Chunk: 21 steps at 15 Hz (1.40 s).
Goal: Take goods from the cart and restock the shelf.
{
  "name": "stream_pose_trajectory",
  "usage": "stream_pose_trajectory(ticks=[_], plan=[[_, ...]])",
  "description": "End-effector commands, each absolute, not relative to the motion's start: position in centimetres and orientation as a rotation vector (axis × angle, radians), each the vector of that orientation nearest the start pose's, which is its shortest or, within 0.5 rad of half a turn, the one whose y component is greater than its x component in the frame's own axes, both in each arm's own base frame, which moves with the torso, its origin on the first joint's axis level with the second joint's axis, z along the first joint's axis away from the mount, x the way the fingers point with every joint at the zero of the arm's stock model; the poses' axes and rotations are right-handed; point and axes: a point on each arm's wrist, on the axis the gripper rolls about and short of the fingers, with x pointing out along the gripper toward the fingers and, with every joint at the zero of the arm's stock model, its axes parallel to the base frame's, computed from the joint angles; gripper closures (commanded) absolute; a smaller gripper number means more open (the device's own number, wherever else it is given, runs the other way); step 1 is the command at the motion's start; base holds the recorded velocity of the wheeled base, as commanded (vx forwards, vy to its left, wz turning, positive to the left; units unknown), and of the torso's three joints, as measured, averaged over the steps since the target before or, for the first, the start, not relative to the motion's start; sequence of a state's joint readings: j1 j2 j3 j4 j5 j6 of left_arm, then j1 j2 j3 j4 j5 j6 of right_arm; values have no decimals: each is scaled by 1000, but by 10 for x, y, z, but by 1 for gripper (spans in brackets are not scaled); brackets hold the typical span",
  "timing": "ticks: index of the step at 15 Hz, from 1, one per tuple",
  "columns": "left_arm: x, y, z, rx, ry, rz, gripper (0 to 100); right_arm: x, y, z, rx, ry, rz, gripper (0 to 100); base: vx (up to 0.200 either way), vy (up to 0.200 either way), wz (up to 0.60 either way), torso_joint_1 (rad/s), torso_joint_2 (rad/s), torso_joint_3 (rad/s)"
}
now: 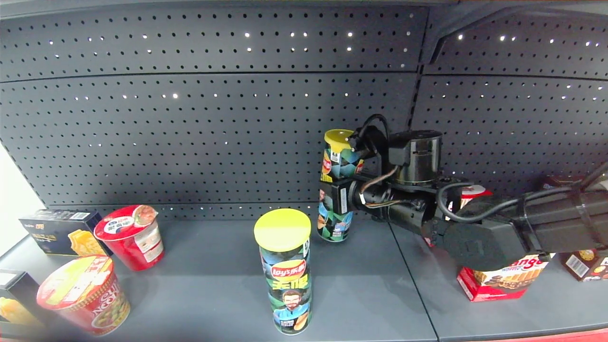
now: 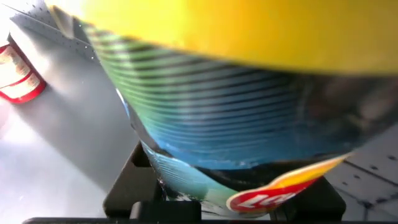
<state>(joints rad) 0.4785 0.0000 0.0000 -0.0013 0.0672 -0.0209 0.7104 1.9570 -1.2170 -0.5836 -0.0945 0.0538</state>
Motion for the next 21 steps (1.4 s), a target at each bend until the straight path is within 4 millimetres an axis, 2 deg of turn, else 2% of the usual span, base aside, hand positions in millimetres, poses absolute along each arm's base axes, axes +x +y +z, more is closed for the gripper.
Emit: stream_pose_trajectory(ticks=[1, 6, 21], plan=[[-21, -9, 76, -21, -7, 546, 0, 308, 263, 192, -18, 173, 600, 100, 0, 0, 0, 0, 0, 0], [-21, -9, 76, -21, -7, 546, 0, 315, 274, 189, -20, 163, 550, 100, 0, 0, 0, 0, 0, 0], [-21, -9, 76, -21, -7, 546, 0, 335, 311, 157, -34, 176, 560, 100, 0, 0, 0, 0, 0, 0]])
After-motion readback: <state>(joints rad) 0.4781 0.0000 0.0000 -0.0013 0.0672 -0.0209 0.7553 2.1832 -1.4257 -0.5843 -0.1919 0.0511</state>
